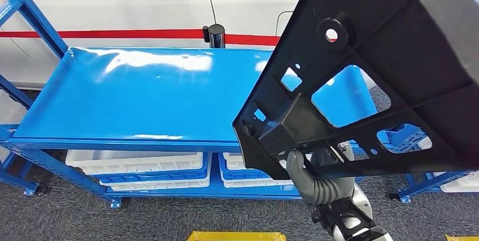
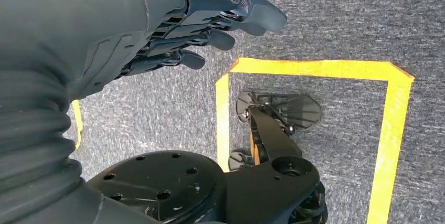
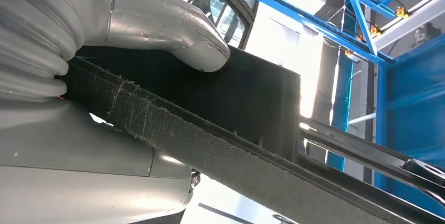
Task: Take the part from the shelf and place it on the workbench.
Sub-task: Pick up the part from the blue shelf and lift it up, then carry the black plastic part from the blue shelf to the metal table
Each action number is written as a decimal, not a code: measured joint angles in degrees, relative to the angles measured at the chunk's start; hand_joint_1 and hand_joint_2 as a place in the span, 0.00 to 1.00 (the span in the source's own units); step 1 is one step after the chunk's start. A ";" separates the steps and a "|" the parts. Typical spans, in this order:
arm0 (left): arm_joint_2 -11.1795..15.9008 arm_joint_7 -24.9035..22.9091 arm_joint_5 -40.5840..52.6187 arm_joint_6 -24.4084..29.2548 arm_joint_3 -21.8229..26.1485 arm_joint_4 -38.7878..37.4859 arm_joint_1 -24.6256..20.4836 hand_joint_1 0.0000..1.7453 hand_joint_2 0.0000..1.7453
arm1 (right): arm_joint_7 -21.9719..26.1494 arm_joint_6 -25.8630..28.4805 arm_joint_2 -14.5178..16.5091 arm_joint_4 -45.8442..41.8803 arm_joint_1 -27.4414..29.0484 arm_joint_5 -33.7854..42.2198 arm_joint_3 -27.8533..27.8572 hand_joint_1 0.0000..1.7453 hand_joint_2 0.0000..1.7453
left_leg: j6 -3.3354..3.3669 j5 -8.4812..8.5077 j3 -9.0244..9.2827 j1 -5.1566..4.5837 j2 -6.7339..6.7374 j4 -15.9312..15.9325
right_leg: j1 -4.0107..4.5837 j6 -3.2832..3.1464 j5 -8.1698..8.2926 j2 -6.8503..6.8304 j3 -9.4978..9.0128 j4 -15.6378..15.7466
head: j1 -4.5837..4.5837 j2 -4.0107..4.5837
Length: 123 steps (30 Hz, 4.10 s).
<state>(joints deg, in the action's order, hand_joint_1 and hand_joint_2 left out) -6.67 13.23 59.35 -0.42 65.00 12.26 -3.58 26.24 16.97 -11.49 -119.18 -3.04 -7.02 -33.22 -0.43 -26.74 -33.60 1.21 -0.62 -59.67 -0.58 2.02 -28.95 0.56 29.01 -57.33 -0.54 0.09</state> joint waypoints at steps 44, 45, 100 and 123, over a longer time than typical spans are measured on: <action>0.48 -1.14 2.56 3.16 0.01 -0.04 -0.86 0.00 1.00 | -0.77 0.65 0.05 0.27 0.33 -1.32 0.68 1.00 1.00 | 2.32 1.03 -0.54 -0.51 0.53 0.77 | -0.70 0.37 -4.19 -0.38 11.38 -16.33 | 0.73 0.00; 0.44 -1.14 2.68 3.15 0.01 -0.04 -0.85 0.00 1.00 | -1.00 1.10 0.15 0.35 0.34 -1.27 0.73 1.00 1.00 | 2.31 1.35 -1.00 -0.57 0.54 0.76 | -0.69 0.66 -4.54 -0.38 11.25 -17.32 | 0.73 0.00; -1.60 -2.14 9.77 3.40 -4.06 -0.50 -0.27 0.00 1.00 | 0.01 6.33 2.03 -1.21 7.52 -3.44 3.70 1.00 1.00 | 0.59 -2.30 2.90 -0.42 0.14 0.45 | -0.51 1.30 5.65 -0.90 7.12 -1.33 | 0.43 0.00; 2.07 3.25 6.09 5.89 -3.29 -0.39 -0.05 0.00 1.00 | 0.73 2.83 6.44 5.05 5.10 5.58 4.44 1.00 1.00 | -1.83 -1.86 -6.85 0.21 0.45 -14.41 | -0.50 -1.30 3.42 -1.07 2.85 0.72 | 0.28 0.00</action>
<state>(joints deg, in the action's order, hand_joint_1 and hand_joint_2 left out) -4.60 16.47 65.45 5.47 61.71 11.87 -3.63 26.98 19.80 -5.05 -114.13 2.06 -1.44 -28.79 -2.26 -28.60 -40.44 1.41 -0.17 -74.08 -1.08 0.72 -25.53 -0.51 31.86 -56.60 -0.25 0.09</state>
